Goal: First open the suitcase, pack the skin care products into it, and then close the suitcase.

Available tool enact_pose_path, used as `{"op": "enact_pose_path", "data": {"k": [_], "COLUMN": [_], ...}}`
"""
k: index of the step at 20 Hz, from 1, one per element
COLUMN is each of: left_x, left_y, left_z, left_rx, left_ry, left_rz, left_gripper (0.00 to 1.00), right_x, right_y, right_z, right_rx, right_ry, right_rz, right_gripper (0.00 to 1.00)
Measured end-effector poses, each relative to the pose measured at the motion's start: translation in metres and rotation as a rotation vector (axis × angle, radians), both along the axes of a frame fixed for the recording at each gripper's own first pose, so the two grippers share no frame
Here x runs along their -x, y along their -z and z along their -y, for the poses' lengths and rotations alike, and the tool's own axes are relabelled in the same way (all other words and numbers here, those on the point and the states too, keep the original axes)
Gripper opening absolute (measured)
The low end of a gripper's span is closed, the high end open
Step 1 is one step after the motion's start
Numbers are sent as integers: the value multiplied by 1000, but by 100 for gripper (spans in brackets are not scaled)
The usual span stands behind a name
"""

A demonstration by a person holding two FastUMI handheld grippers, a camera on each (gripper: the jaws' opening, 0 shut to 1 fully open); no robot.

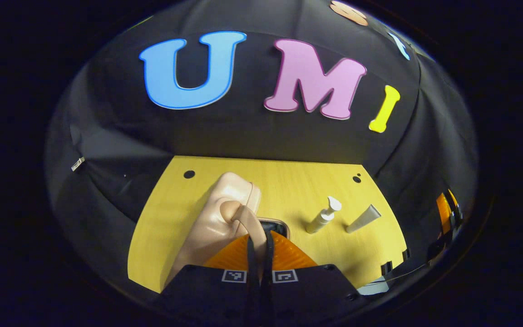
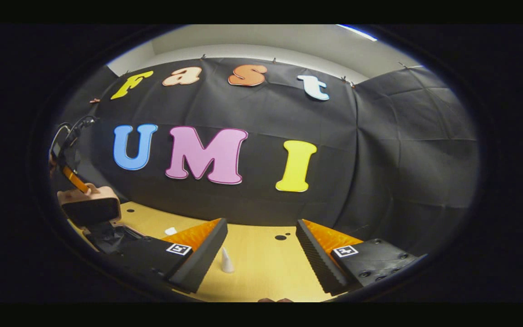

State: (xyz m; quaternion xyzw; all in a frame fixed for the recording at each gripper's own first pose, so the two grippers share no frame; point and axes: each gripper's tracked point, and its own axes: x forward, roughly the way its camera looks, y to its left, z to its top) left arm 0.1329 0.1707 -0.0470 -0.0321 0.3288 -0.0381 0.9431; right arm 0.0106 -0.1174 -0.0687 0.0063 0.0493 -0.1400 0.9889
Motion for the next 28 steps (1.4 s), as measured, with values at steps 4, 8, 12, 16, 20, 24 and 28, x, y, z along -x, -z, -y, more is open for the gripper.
{"op": "enact_pose_path", "data": {"k": [4, 8, 12, 16, 20, 24, 28], "left_x": [-16, -43, -49, -47, -38, -50, -71], "left_y": [0, 33, 103, 187, 253, 216, 114], "left_z": [-107, -219, -331, -375, -380, -374, -273], "left_rx": [-16, -40, -82, 61, 96, 2, -29], "left_ry": [-69, -158, -272, -318, -374, -325, -139], "left_rz": [-19, -52, -179, -289, -357, -188, 126], "left_gripper": [6, 6, 6, 6, 3, 86, 97], "right_x": [-6, -8, -8, -2, 0, -1, -7], "right_y": [-12, -14, -16, -12, 11, 26, 54], "right_z": [-33, -55, -65, -73, -82, -89, -83], "right_rx": [26, 20, 31, 51, 44, 33, 9], "right_ry": [-3, 14, 71, 117, 138, 131, 138], "right_rz": [14, -10, -41, -106, -197, -225, -250], "right_gripper": [96, 97, 96, 96, 96, 96, 97]}}
